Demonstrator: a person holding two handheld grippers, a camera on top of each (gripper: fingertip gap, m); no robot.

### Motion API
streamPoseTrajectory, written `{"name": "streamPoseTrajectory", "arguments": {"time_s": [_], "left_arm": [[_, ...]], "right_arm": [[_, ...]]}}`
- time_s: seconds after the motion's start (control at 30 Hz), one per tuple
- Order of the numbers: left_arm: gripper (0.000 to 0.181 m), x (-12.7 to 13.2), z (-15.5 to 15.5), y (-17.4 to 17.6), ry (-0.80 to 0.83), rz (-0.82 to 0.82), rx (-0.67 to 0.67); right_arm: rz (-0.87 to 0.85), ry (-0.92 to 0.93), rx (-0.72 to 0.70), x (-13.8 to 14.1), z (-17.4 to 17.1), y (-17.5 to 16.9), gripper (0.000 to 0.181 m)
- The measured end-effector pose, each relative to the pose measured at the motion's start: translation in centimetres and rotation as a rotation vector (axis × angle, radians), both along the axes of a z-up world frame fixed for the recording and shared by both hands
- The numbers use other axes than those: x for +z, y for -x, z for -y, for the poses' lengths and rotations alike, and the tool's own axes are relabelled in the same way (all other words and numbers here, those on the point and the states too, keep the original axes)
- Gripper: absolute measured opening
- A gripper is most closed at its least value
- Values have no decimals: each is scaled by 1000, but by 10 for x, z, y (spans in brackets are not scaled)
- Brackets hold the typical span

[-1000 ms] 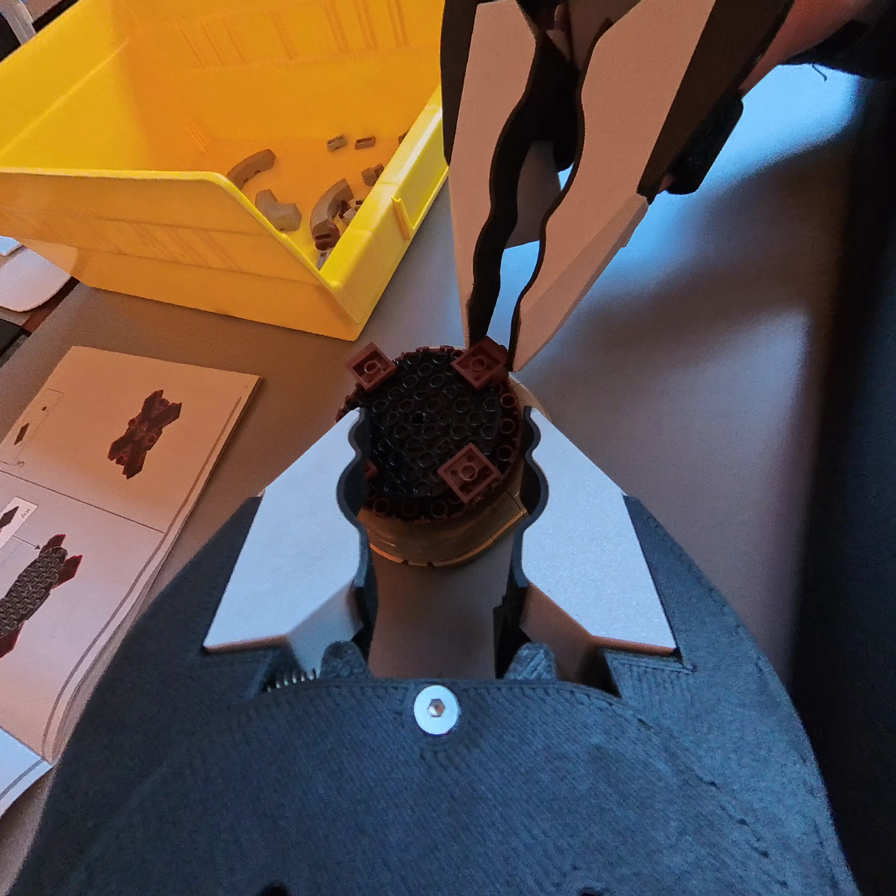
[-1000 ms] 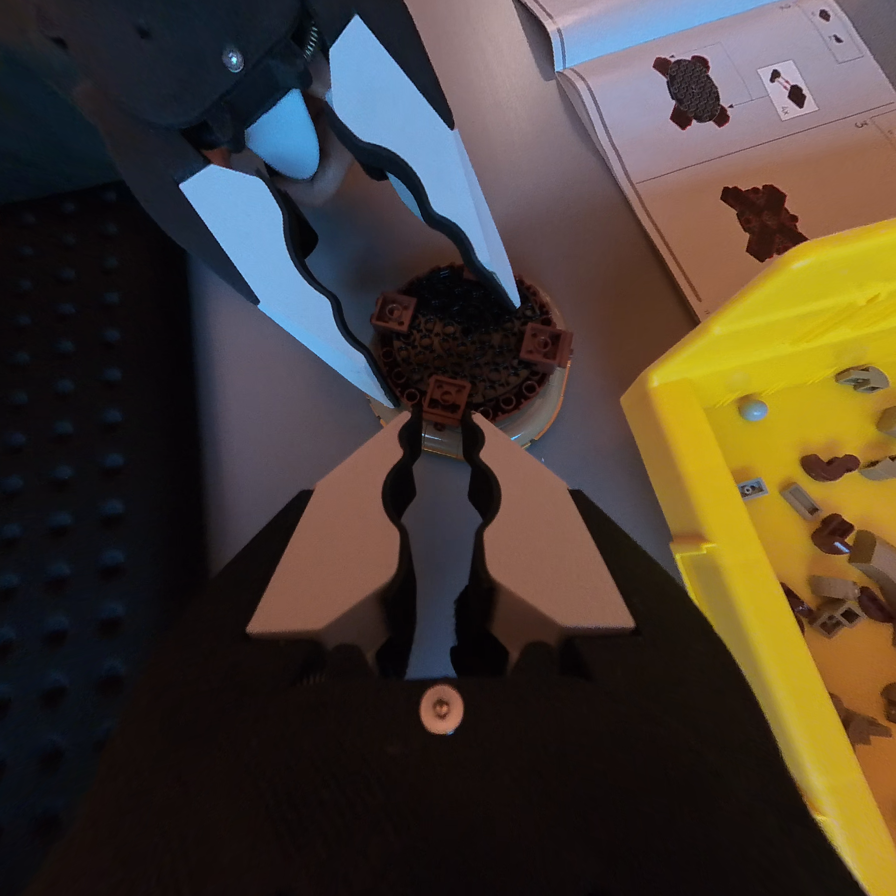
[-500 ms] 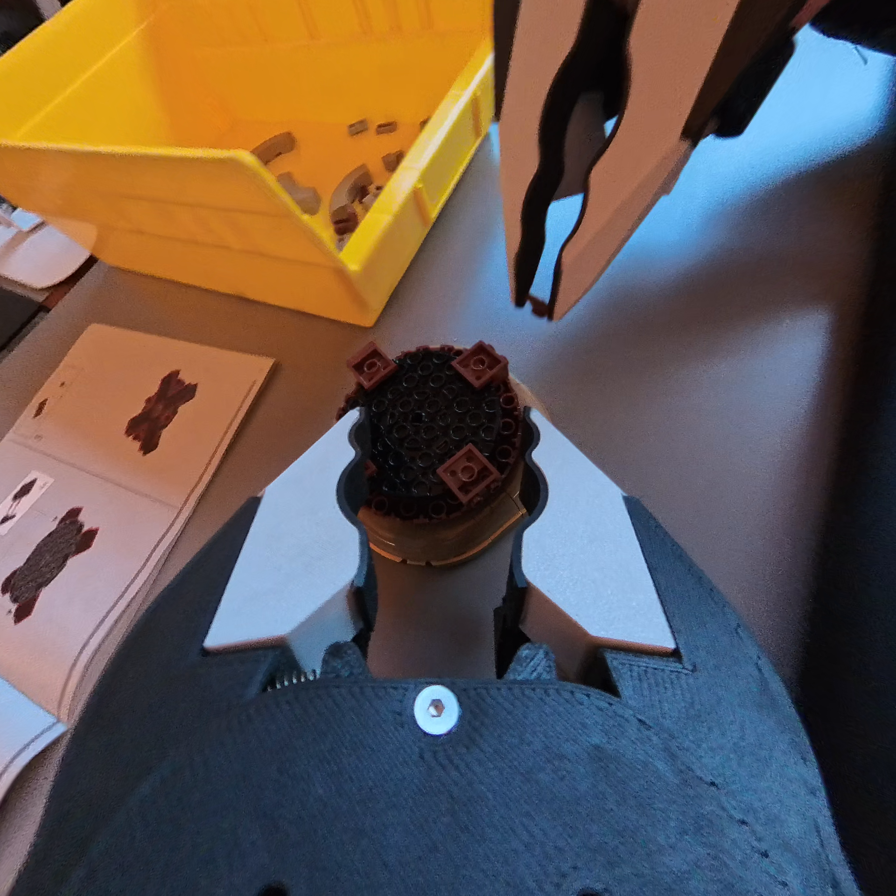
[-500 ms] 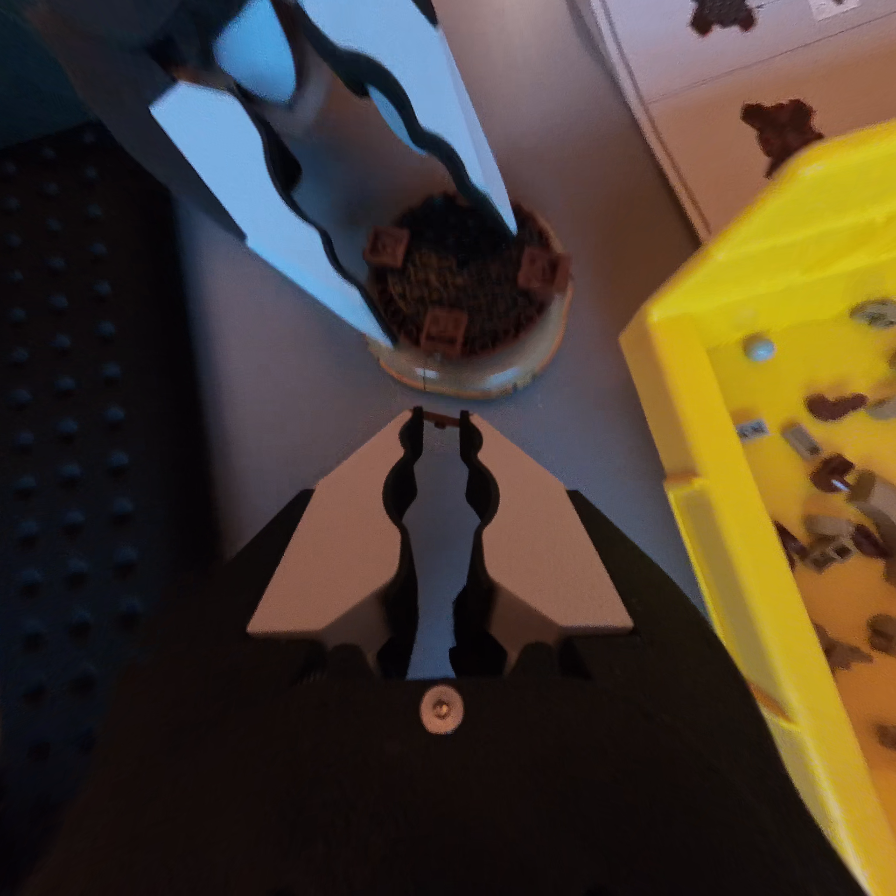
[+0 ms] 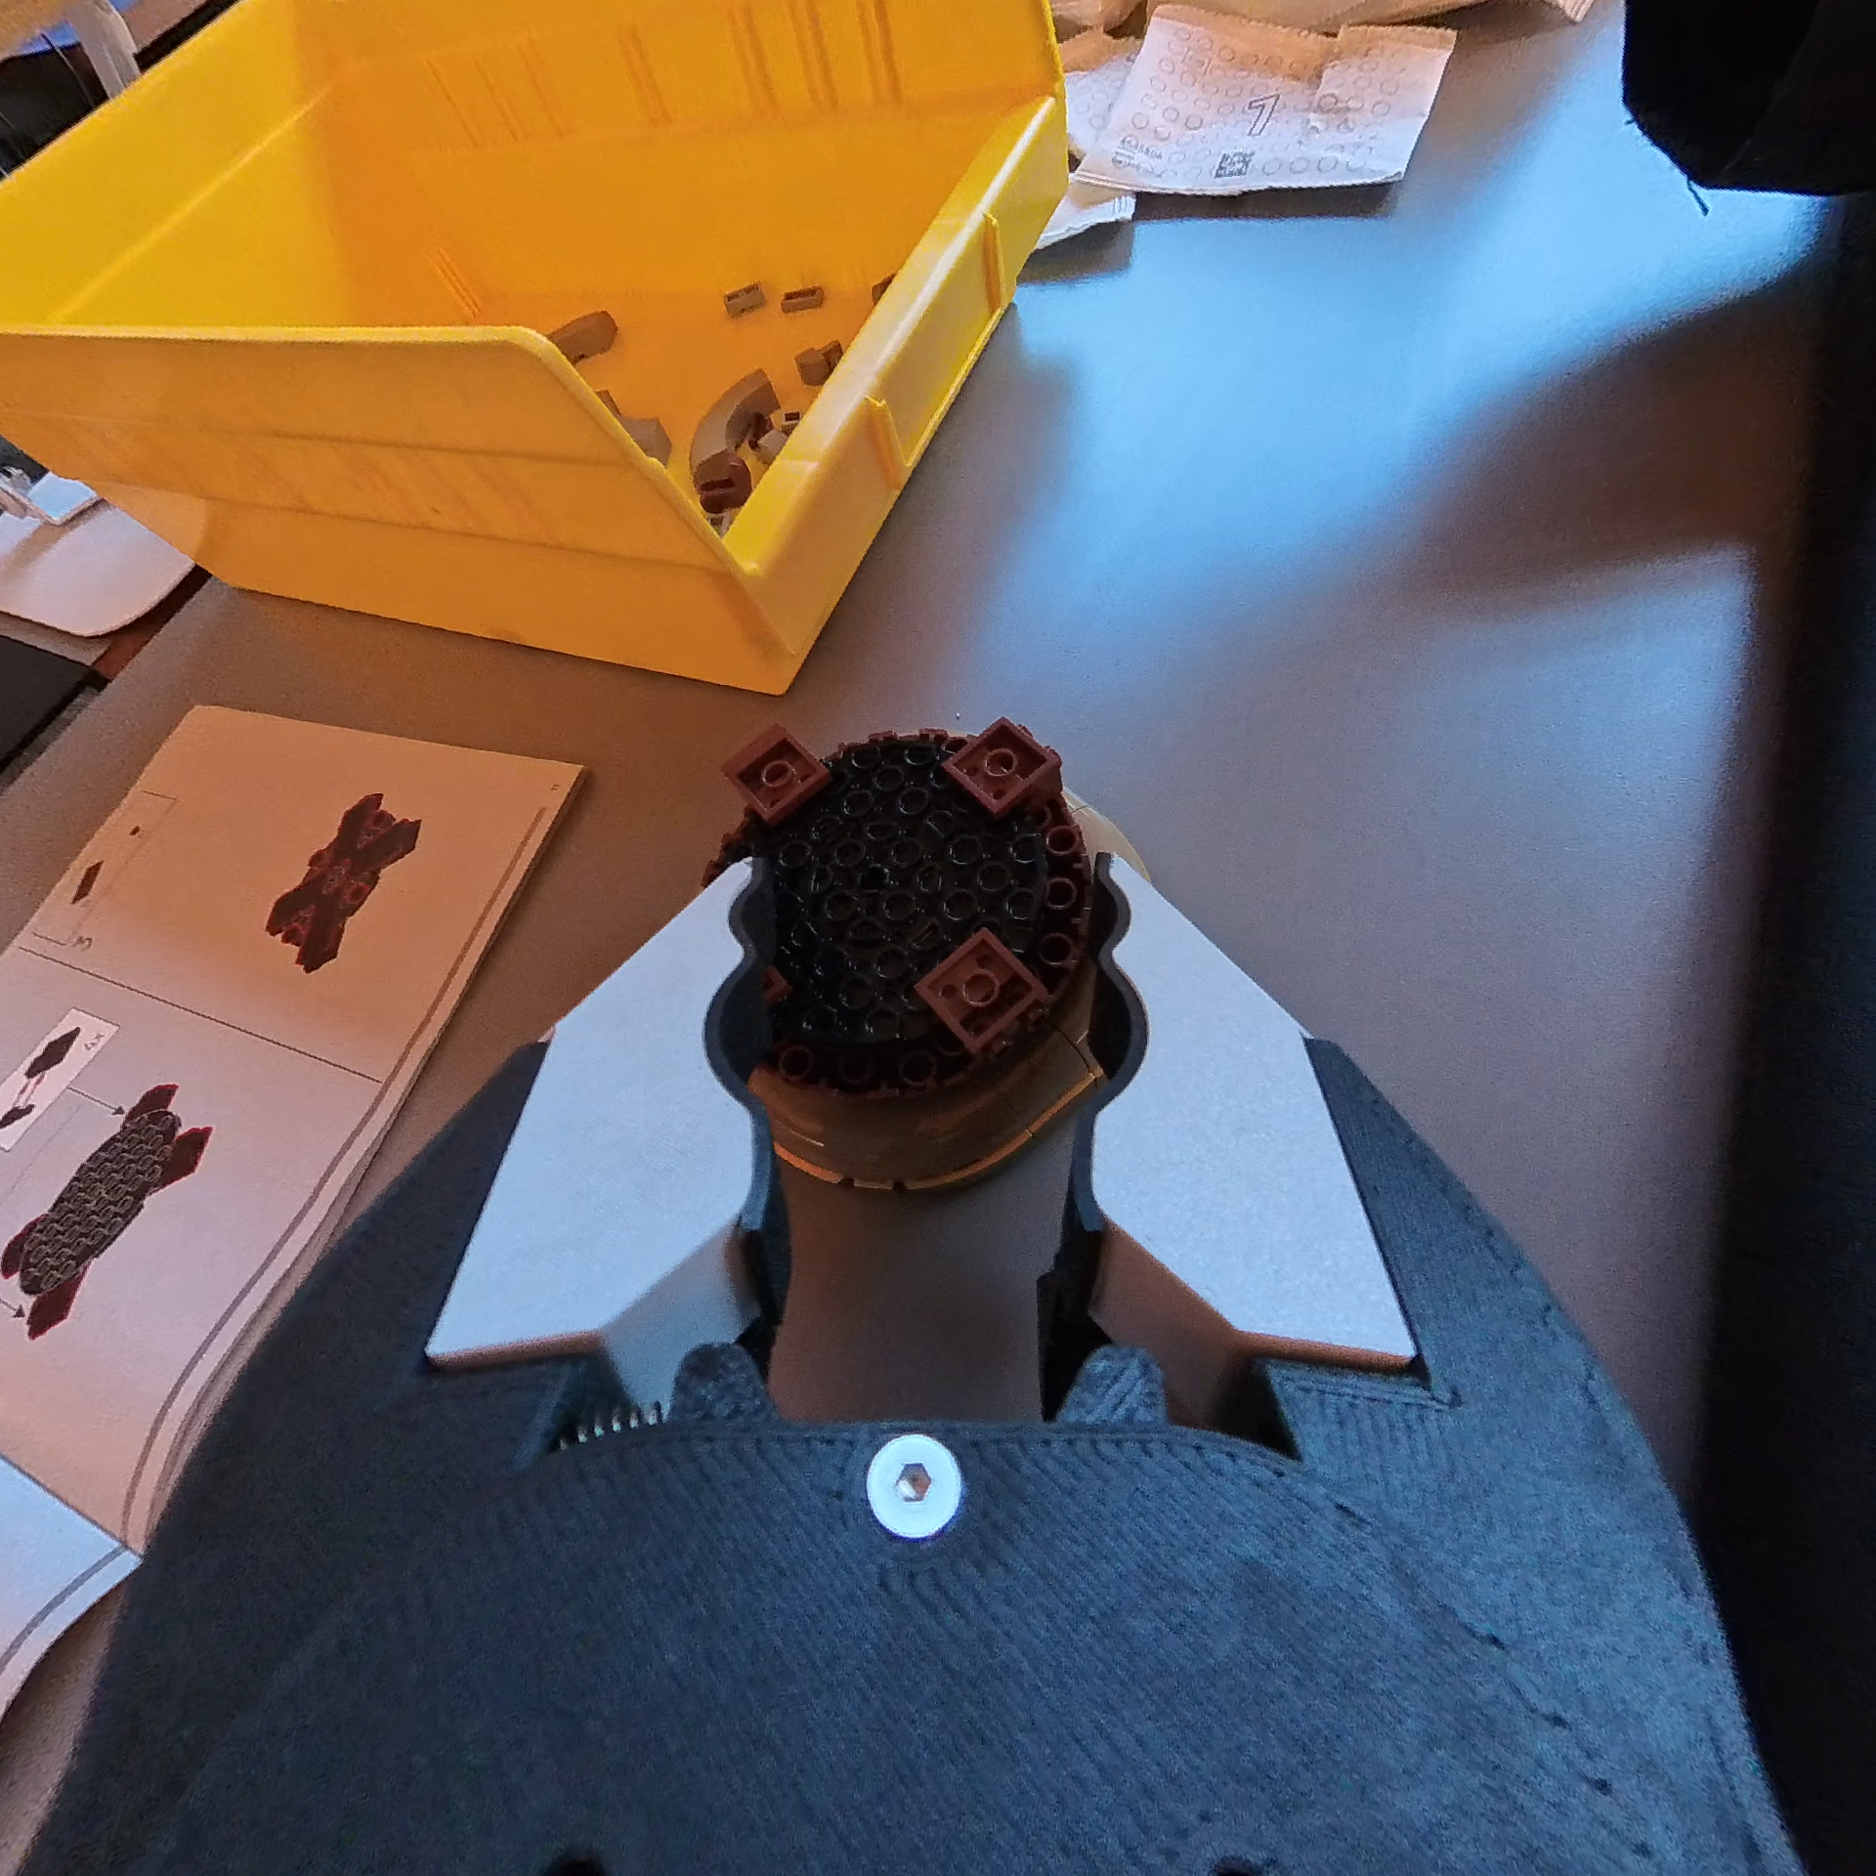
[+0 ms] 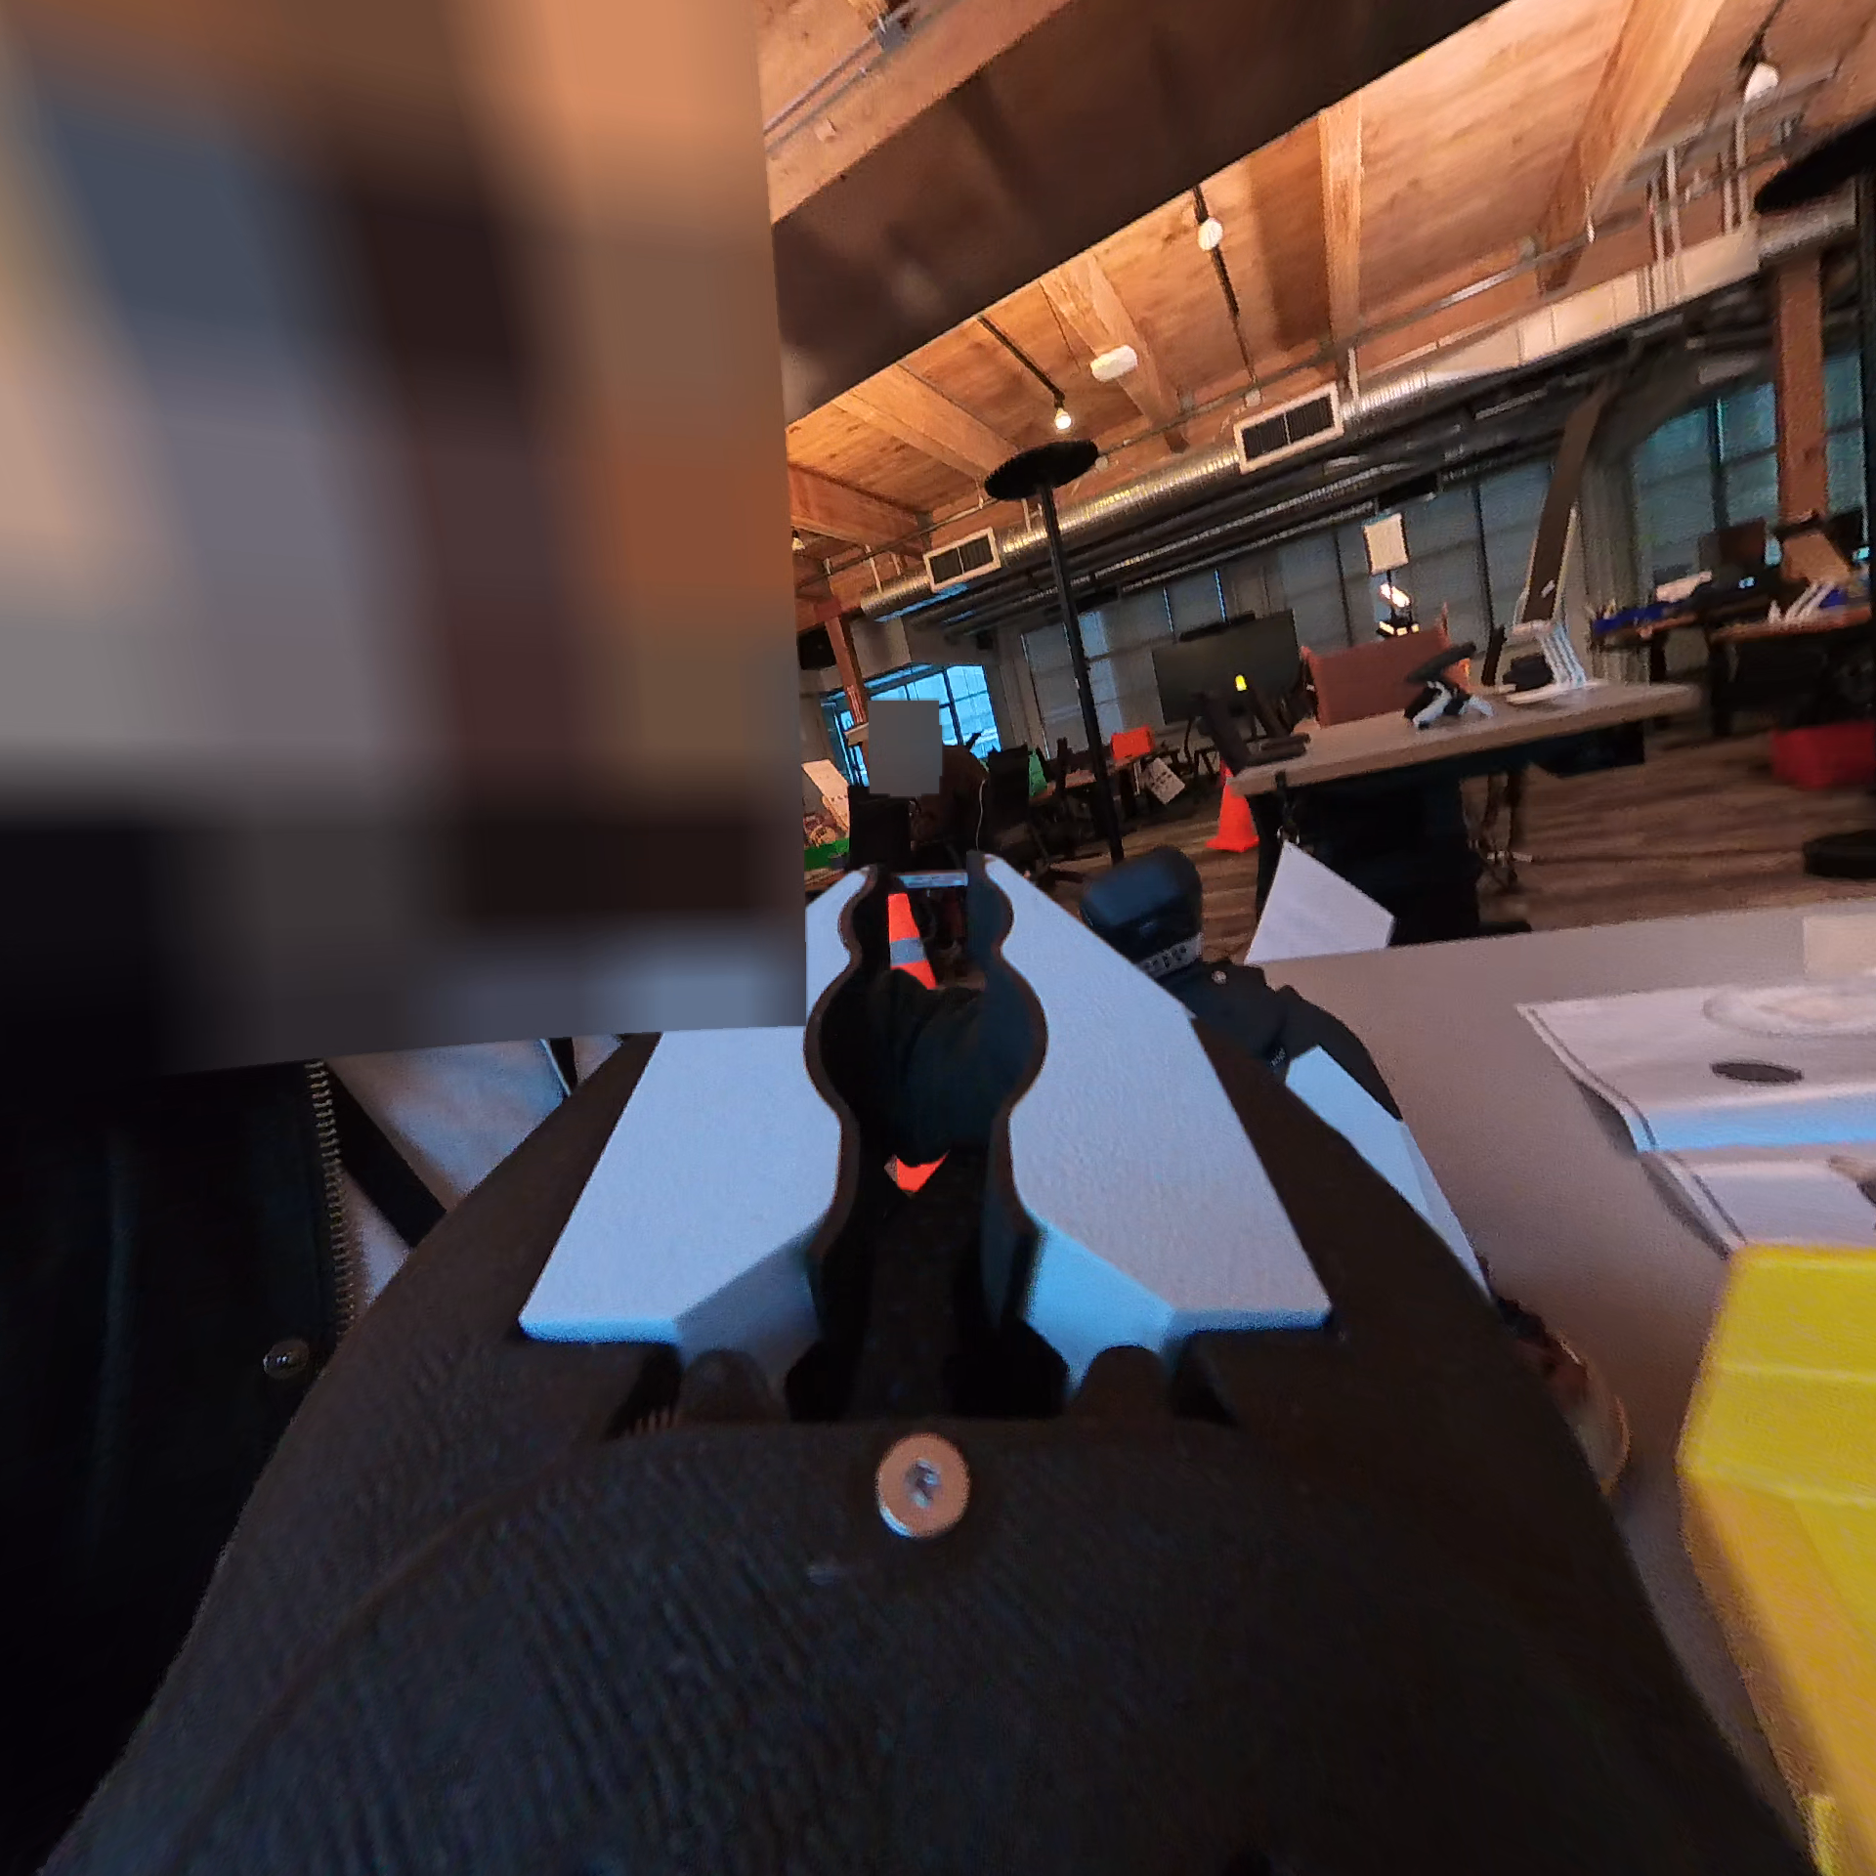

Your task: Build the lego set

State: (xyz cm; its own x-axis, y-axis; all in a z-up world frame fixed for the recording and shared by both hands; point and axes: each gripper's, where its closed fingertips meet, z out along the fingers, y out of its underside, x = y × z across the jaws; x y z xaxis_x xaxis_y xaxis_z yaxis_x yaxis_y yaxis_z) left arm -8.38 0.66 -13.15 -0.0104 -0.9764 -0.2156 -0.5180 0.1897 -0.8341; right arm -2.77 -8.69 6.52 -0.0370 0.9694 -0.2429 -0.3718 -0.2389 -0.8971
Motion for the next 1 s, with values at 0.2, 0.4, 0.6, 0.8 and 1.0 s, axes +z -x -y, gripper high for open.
{"name": "streamPoseTrajectory", "arguments": {"time_s": [0.2, 0.4, 0.6, 0.8, 1.0], "left_arm": [[62, 0, 0, 1, -4, 1, -8], [62, 0, 0, 1, -5, -1, -12], [62, 0, 1, 1, -14, -13, -16], [61, 2, 1, 3, 22, -32, -10], [80, 4, -10, 7, 153, -24, 47]], "right_arm": [[32, -58, -19, -2, 4, 0, 13], [112, -54, -89, -15, -8, 2, 13], [667, 177, -997, -105, -140, -83, 16], [599, 293, -1067, -108, -148, -104, 37], [529, 162, -767, -91, -116, -35, 23]]}}
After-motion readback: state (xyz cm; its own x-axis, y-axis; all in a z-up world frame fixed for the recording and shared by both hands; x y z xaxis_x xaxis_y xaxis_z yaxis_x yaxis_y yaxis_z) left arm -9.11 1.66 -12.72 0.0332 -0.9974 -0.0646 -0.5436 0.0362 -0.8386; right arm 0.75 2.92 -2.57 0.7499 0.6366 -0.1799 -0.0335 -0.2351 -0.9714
